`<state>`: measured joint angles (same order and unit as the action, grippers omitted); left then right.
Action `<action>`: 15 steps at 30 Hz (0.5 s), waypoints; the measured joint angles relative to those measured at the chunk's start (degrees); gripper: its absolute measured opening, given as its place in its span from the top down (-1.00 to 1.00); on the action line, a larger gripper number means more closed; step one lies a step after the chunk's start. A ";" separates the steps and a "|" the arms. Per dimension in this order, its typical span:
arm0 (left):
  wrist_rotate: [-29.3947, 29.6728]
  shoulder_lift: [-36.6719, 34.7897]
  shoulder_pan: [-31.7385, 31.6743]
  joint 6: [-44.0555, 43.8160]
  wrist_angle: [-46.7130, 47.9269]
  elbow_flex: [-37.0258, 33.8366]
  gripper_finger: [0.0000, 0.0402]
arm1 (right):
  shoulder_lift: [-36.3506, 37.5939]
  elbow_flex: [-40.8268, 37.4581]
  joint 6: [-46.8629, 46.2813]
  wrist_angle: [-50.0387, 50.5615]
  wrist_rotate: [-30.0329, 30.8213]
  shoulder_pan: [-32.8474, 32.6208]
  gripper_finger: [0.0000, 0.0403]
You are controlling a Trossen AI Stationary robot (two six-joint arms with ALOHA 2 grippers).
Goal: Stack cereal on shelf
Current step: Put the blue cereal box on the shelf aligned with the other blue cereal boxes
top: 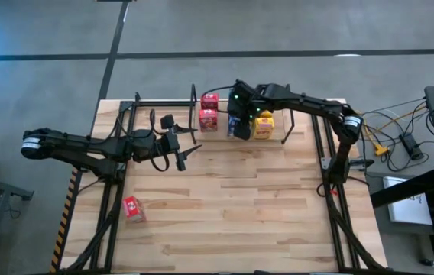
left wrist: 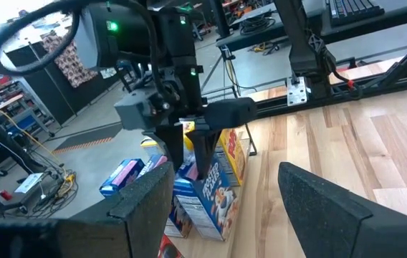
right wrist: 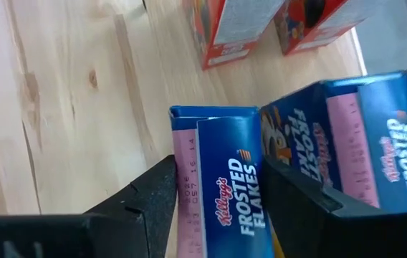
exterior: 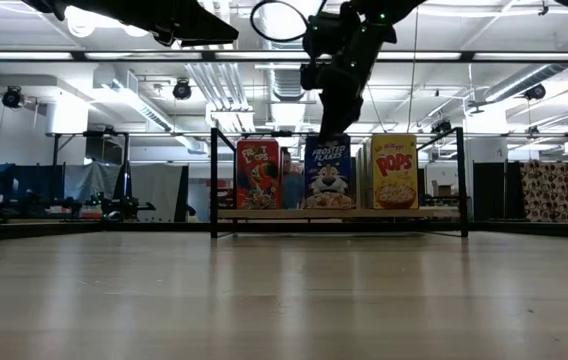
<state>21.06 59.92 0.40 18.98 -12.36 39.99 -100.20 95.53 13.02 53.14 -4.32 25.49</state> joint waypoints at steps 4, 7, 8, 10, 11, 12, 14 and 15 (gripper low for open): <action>0.00 0.00 -0.01 0.00 0.00 0.00 -0.17 | -0.38 0.00 0.43 0.33 0.15 0.00 0.03; 0.00 0.00 -0.01 0.00 0.00 0.00 -0.17 | -0.38 0.00 0.51 0.29 0.41 0.00 -0.04; 0.00 0.00 0.00 0.00 0.00 0.00 -0.17 | -0.38 0.00 0.65 0.29 0.42 0.00 -0.06; 0.00 0.00 0.00 0.00 0.00 0.00 -0.17 | -0.38 0.00 1.72 0.26 0.40 -0.02 -0.11; 0.00 0.00 0.00 0.00 0.02 0.00 -0.17 | -0.38 0.00 2.38 0.24 0.40 -0.09 -0.13; 0.00 0.00 0.00 0.00 0.01 0.00 -0.17 | -0.38 0.00 3.07 0.23 0.40 -0.10 -0.14; 0.00 0.00 -0.02 0.00 0.00 0.00 -0.17 | -0.38 0.00 4.45 0.17 0.38 -0.13 -0.16; 0.00 0.00 0.00 0.00 0.00 0.00 -0.17 | -0.38 0.00 5.03 0.14 0.38 -0.13 -0.16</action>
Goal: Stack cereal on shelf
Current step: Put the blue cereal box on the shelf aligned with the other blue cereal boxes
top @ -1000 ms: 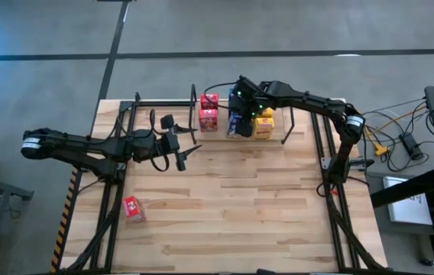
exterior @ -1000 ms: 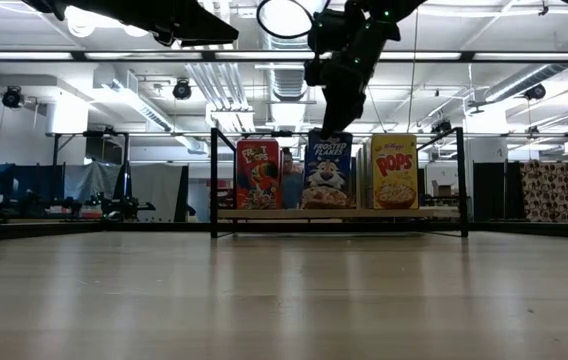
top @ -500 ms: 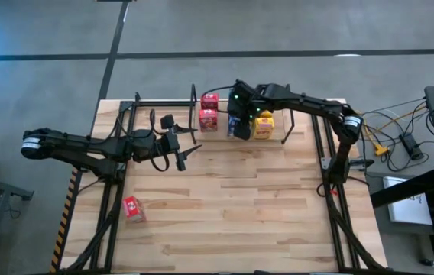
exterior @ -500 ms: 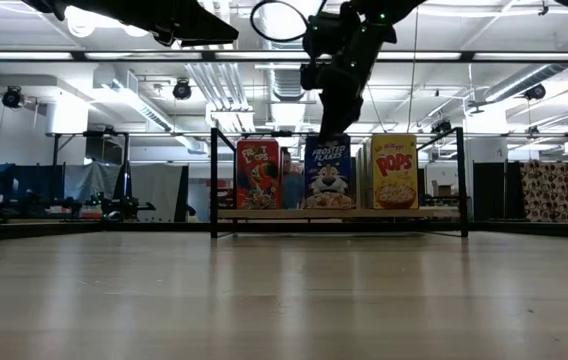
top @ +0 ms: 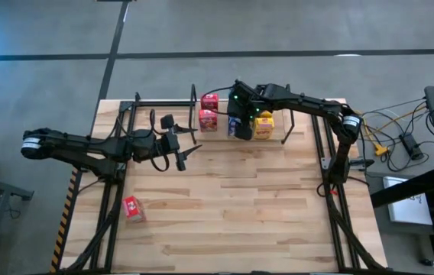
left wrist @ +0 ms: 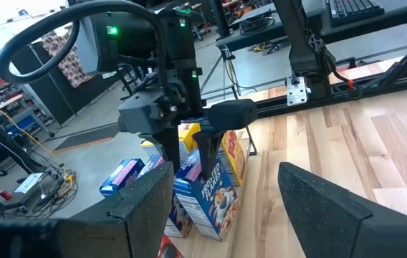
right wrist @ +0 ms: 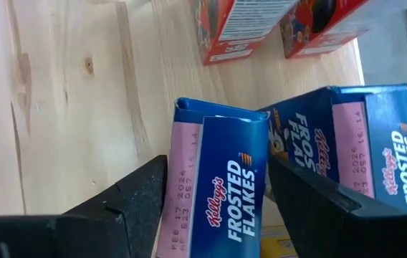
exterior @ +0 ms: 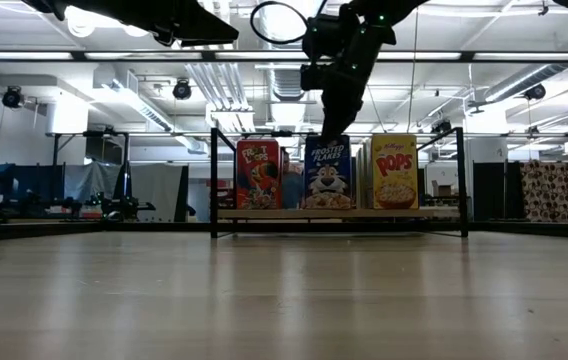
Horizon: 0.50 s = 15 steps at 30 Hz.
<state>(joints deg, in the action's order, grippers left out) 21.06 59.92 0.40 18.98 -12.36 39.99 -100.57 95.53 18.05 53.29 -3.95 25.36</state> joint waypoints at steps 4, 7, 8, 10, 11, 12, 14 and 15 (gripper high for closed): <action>0.00 0.00 0.00 0.00 0.00 0.00 -0.17 | 0.00 0.00 3.42 -0.05 0.02 0.00 -0.14; 0.00 0.00 0.00 0.00 0.01 0.00 -0.17 | 0.00 0.00 6.57 -0.10 0.02 0.00 -0.11; 0.00 0.00 0.00 0.00 0.00 0.00 -0.17 | 0.00 0.00 7.48 -0.10 0.05 0.00 -0.10; 0.00 0.00 0.00 0.00 0.02 0.00 -0.17 | 0.00 0.00 8.76 -0.31 0.11 0.00 -0.09; 0.00 0.00 0.00 0.00 0.00 0.00 -0.17 | 0.00 0.00 9.06 -0.47 0.24 0.00 -0.09; 0.00 0.00 -0.01 0.00 0.00 0.00 -0.17 | 0.00 0.00 9.06 -0.51 0.59 -0.01 -0.09; 0.00 0.00 -0.01 0.01 0.01 0.00 -0.17 | 0.00 0.00 8.73 -0.49 1.02 0.00 -0.11; 0.00 0.00 -0.02 0.00 0.02 0.00 -0.17 | 0.00 0.00 8.60 -0.49 1.01 0.00 -0.12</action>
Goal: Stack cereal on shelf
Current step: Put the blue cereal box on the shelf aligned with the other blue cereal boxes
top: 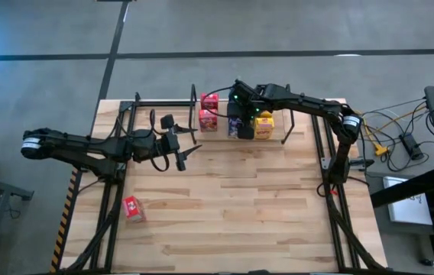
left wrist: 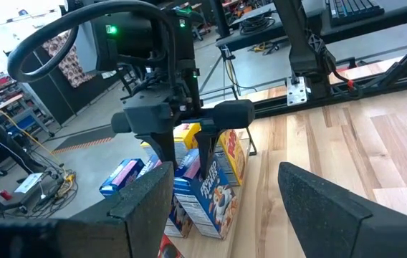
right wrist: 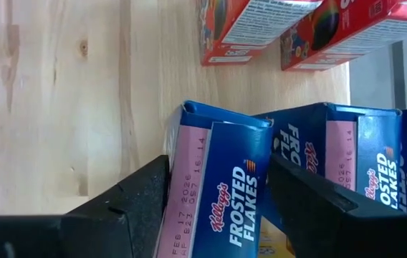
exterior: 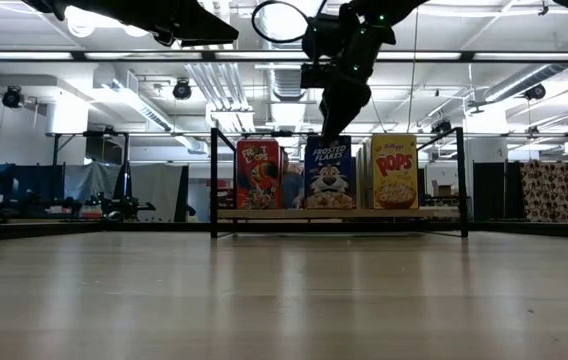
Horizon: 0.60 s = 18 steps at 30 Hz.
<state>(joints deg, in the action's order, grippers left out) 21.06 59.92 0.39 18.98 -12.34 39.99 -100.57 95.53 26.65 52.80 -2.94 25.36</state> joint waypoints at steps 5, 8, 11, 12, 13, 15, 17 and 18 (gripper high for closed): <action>0.00 0.00 0.02 0.00 0.00 0.00 -0.17 | 0.46 0.03 -0.44 -0.02 0.07 -0.24 -0.19; 0.00 0.00 0.02 0.00 0.02 0.00 -0.17 | 0.81 0.32 -1.41 0.23 0.03 -0.50 -0.24; 0.00 0.00 0.01 0.01 0.02 0.00 -0.17 | 0.81 2.07 -2.87 1.66 0.02 -0.64 -0.27; 0.00 0.00 0.01 0.00 0.02 0.00 -0.17 | 0.83 2.79 -3.28 2.00 0.03 -0.77 -0.28; 0.00 0.00 0.02 0.00 0.03 0.00 -0.17 | 0.83 3.54 -3.88 2.34 0.13 -0.85 -0.28; 0.00 0.00 0.02 0.02 0.02 0.00 -0.17 | 0.83 5.20 -5.21 3.89 0.12 -1.13 -0.28; 0.00 0.00 0.01 0.00 0.02 0.00 -0.17 | 0.83 7.12 -6.72 5.61 0.02 -1.48 -0.26; 0.00 0.00 0.00 0.00 0.02 0.00 -0.17 | 0.85 8.04 -7.64 6.71 -0.01 -1.70 -0.25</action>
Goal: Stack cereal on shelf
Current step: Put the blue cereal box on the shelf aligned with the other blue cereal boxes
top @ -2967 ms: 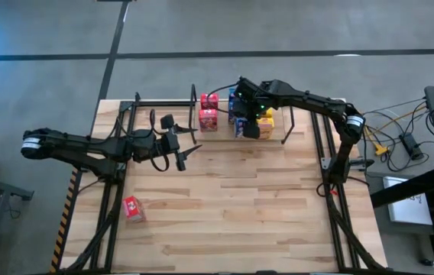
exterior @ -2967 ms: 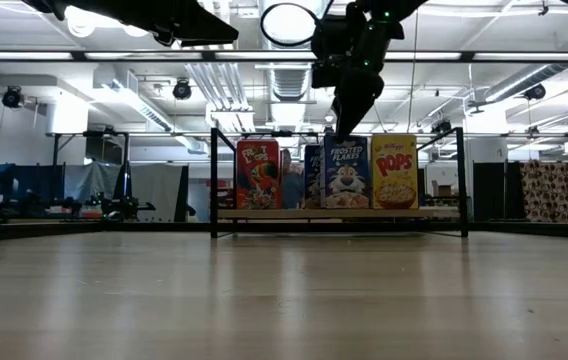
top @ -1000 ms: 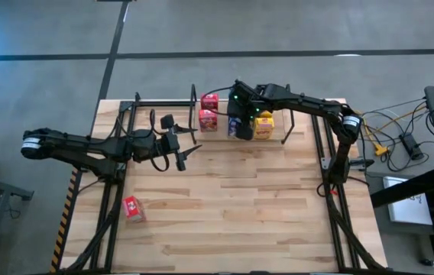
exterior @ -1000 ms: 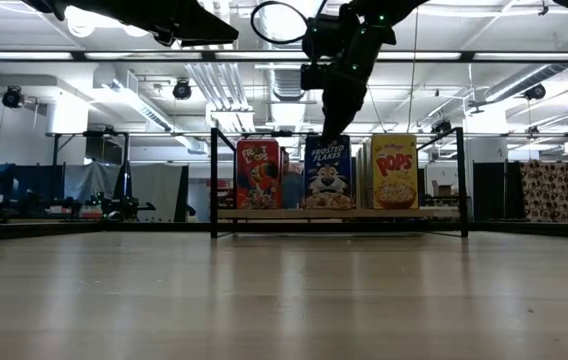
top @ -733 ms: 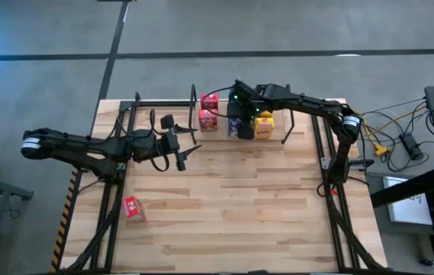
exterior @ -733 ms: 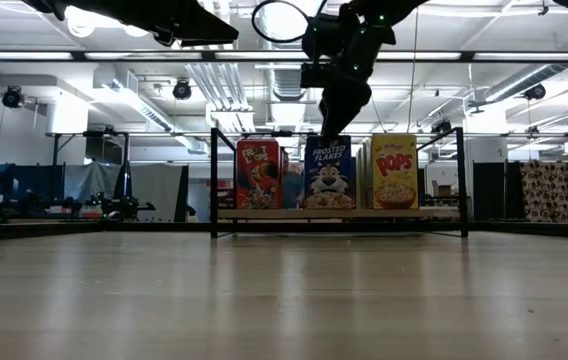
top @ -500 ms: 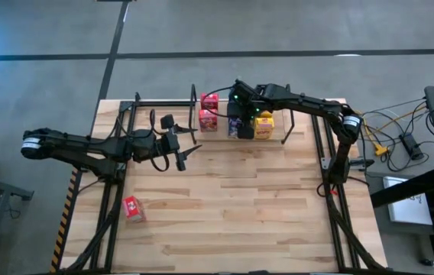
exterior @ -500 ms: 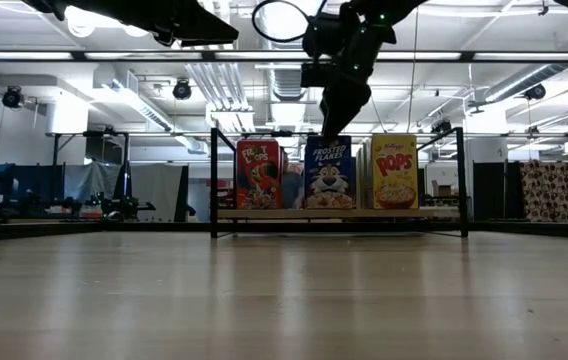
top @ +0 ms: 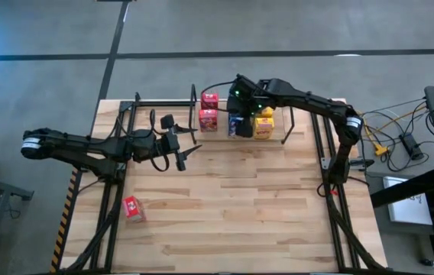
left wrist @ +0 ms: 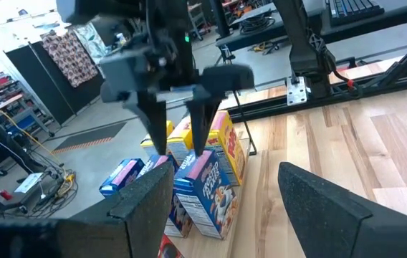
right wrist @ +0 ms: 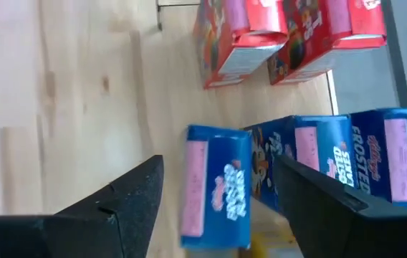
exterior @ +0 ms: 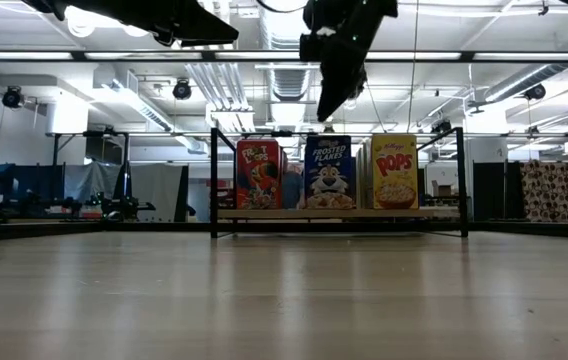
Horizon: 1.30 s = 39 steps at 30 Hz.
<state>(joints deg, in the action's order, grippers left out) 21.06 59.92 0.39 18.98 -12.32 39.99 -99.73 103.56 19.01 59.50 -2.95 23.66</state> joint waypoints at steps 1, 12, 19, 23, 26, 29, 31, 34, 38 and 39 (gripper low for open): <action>-0.01 0.00 0.01 0.00 0.01 0.00 -0.17 | 0.06 0.78 -0.61 1.34 -0.01 -0.32 -0.23; -0.02 0.00 0.01 -0.20 0.00 0.00 -0.17 | 0.07 0.50 -4.70 11.89 -0.42 -4.86 0.44; 0.00 0.00 0.01 -0.22 0.00 0.00 -0.17 | 0.07 -3.53 -5.51 12.04 4.82 -4.92 0.93; -0.01 0.00 0.00 -0.22 0.00 0.00 -0.17 | -0.12 -3.80 -5.15 11.35 8.90 -4.88 0.94; -0.02 0.00 0.01 -0.24 0.00 0.00 -0.17 | -0.12 -3.80 -4.92 9.64 8.99 -4.90 0.94; -0.01 0.00 -0.01 -0.24 0.00 0.00 -0.17 | -0.15 -3.82 -4.88 9.46 8.99 -4.90 0.94; -0.02 0.00 0.01 -0.24 0.00 0.00 -0.17 | -0.14 -3.86 -4.88 9.06 8.99 -4.90 0.94; -0.02 0.00 0.00 -0.24 0.00 0.00 -0.17 | -0.13 -3.88 -4.88 9.10 9.03 -4.88 0.94; -0.02 0.00 -0.01 -0.24 0.00 0.00 -0.17 | -0.14 -3.88 -4.40 8.73 9.04 -4.90 0.94; -0.02 0.00 0.01 -0.26 0.00 0.00 -0.17 | -0.13 -3.88 -4.20 8.64 9.09 -4.88 0.94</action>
<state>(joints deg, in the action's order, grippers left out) 21.04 59.92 0.40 18.72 -12.32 39.99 -99.86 99.68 14.81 68.14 6.14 18.79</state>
